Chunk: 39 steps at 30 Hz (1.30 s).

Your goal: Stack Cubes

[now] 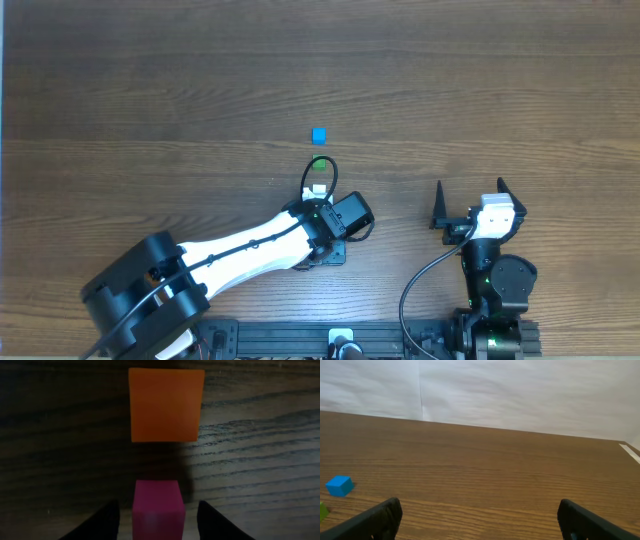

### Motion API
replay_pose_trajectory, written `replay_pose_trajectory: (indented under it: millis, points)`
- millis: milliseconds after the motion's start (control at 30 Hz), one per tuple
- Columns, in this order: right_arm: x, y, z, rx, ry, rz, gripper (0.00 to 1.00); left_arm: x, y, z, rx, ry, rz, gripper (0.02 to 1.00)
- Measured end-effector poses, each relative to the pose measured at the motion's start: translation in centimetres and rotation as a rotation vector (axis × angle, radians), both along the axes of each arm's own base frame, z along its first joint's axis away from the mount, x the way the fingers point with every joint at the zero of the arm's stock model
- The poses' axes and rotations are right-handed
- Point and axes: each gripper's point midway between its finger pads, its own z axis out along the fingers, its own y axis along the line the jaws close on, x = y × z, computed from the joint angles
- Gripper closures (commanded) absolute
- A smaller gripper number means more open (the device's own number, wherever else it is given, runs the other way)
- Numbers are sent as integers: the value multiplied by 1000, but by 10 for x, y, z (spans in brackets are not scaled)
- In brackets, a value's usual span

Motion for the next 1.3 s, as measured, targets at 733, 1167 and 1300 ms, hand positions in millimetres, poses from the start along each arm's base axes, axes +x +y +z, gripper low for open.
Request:
replay_pose_trajectory:
  millis: [733,1167,1300]
  points:
    - [0,0,0,0,0,0,9,-3,14,9,57,35,7,866]
    - [0,0,0,0,0,0,7,95,-11,145,-53,-193,53,873]
    - [0,0,0,0,0,0,7,108,-5,140,-32,-182,65,879]
